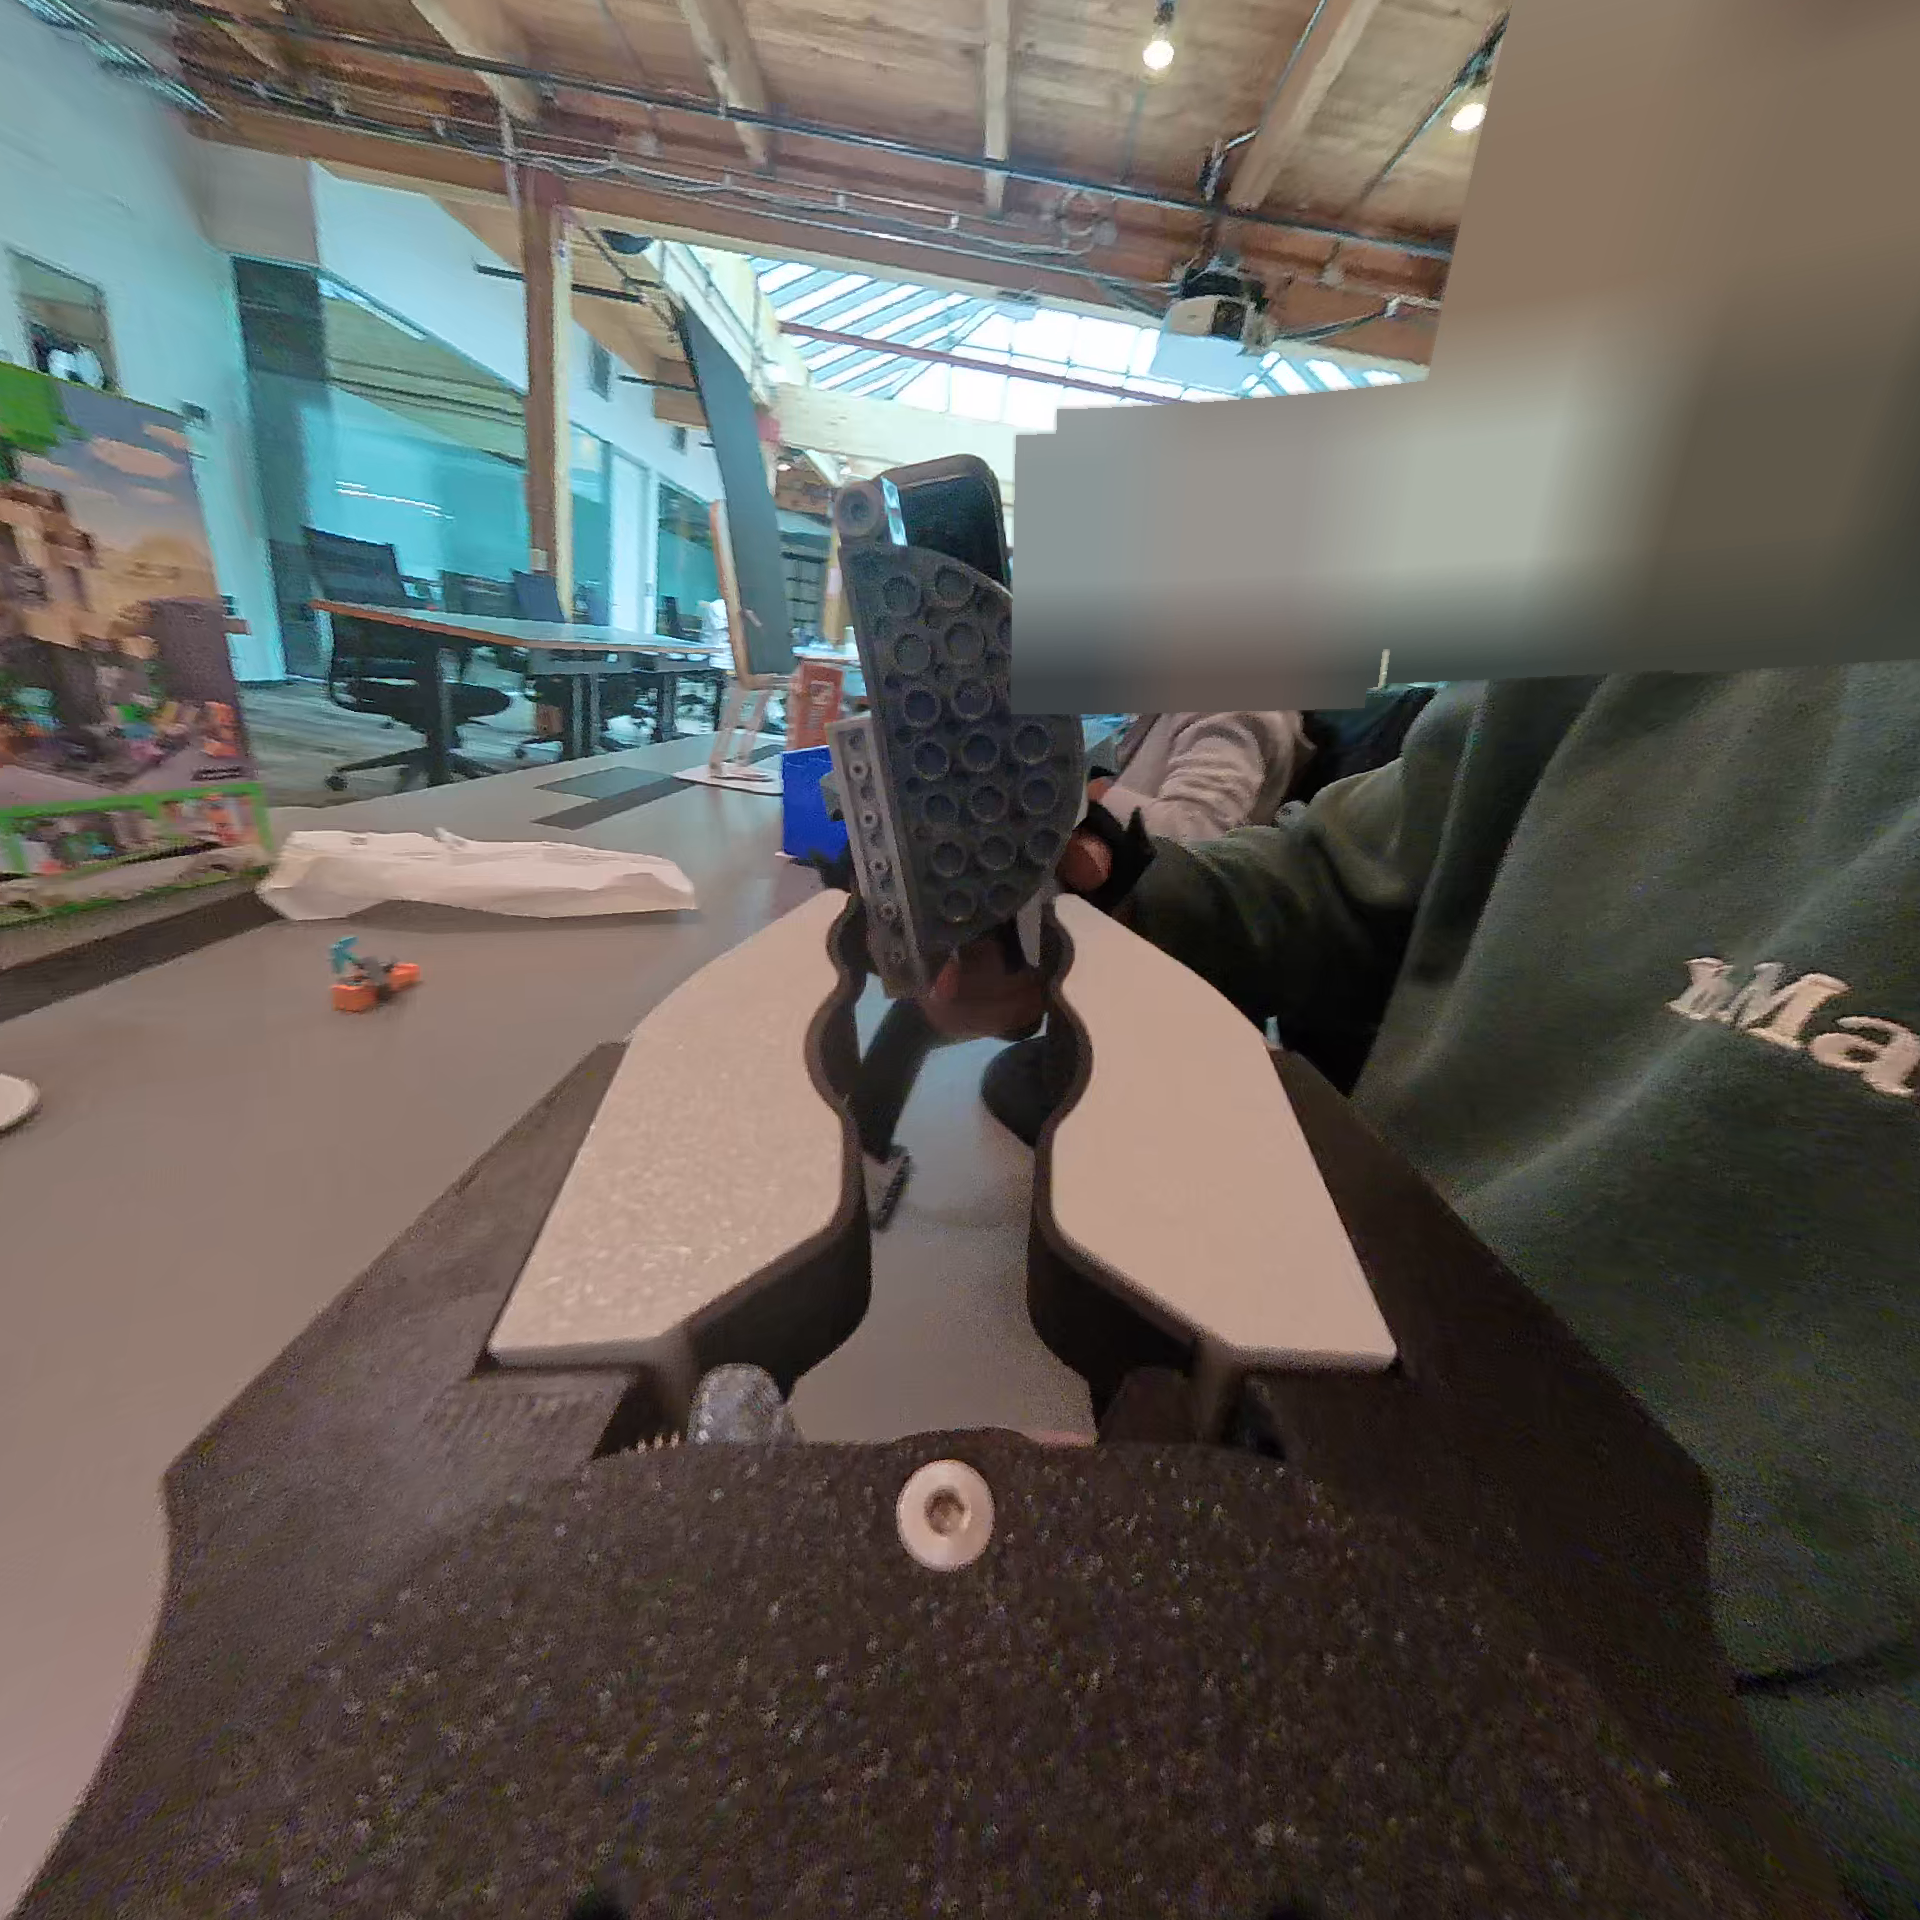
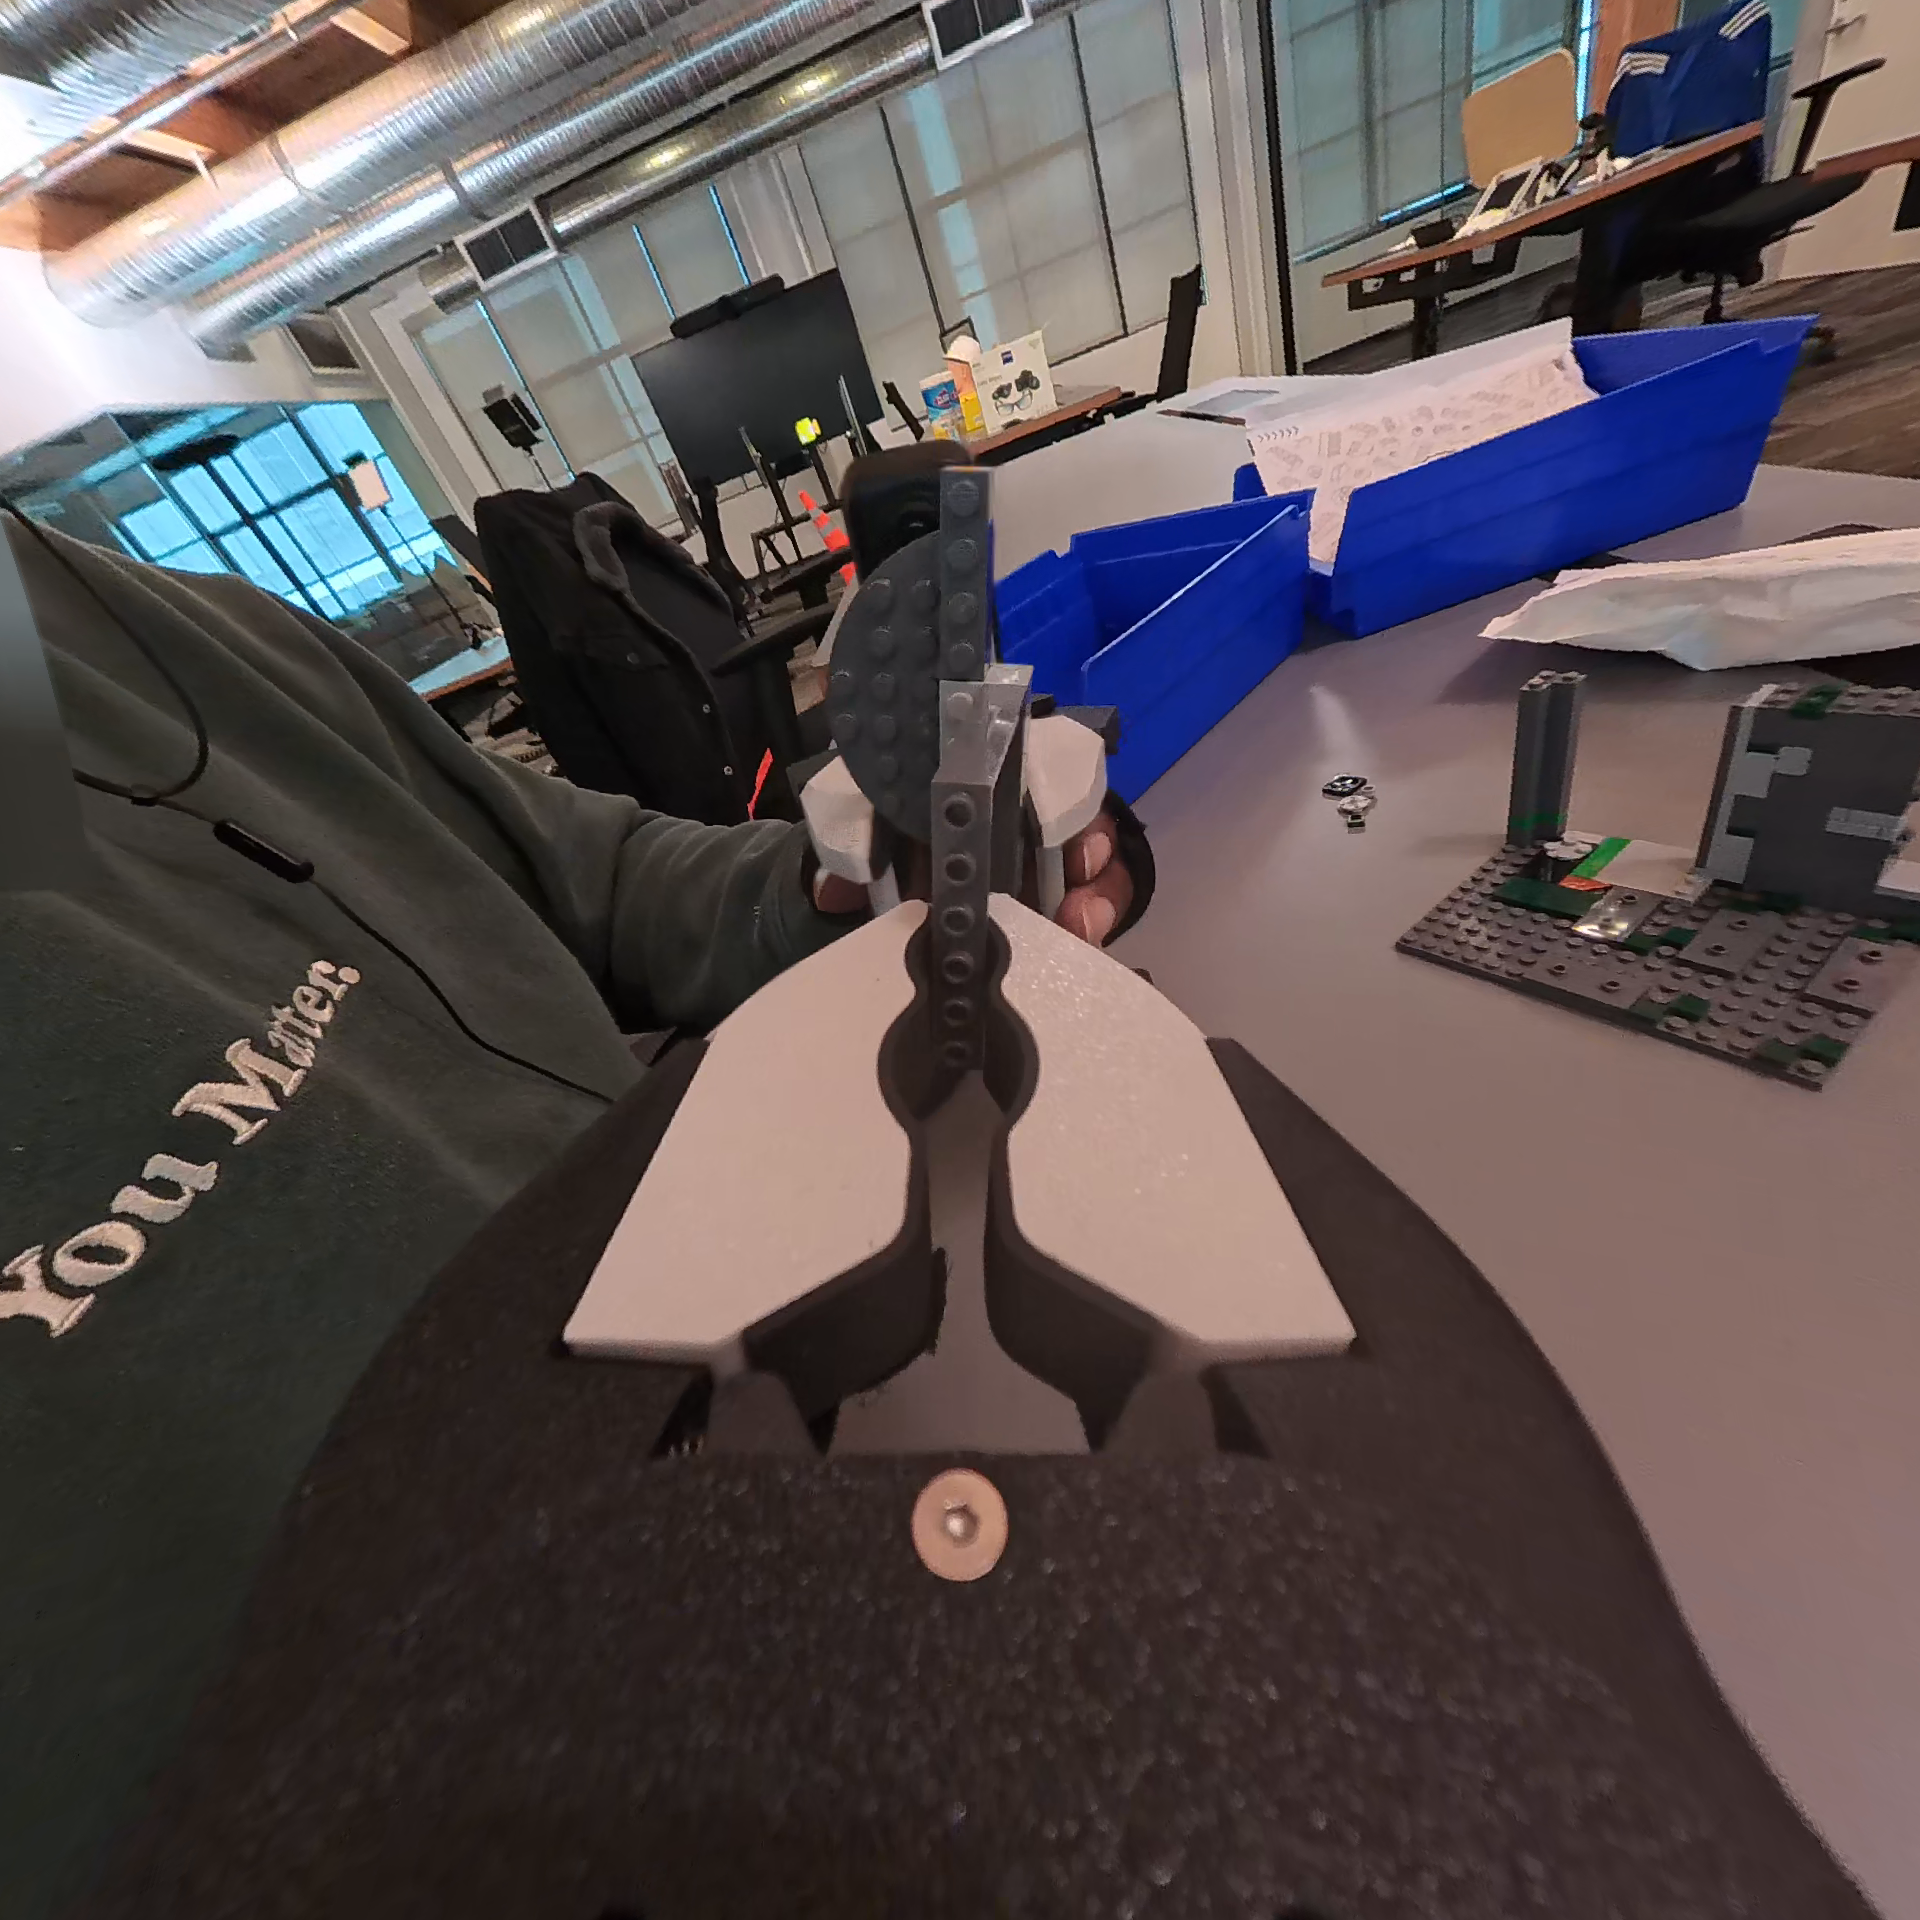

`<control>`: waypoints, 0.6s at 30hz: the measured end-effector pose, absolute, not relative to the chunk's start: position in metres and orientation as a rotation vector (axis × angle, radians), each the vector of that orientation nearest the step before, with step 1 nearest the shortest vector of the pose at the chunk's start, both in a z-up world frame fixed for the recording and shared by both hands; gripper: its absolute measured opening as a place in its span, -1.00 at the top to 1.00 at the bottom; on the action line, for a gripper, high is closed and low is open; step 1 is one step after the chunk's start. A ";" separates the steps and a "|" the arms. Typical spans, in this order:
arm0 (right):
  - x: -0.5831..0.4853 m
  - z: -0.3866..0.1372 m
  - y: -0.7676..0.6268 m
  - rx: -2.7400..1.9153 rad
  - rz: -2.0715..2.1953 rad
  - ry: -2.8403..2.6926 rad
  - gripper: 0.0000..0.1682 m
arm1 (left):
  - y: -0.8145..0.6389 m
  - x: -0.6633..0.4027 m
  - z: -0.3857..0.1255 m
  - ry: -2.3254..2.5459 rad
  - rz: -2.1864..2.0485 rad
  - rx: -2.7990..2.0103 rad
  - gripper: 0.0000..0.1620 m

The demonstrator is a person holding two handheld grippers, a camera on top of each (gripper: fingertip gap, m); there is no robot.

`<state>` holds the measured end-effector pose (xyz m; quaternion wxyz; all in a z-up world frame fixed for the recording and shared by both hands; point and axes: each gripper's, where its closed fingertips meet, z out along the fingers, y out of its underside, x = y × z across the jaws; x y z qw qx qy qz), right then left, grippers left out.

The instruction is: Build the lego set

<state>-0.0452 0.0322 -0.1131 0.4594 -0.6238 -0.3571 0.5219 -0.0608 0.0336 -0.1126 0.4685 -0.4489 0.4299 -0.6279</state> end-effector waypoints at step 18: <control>-0.043 -0.113 0.038 -1.513 1.237 -0.830 0.95 | 0.048 -0.056 -0.122 1.072 -1.197 -1.189 0.82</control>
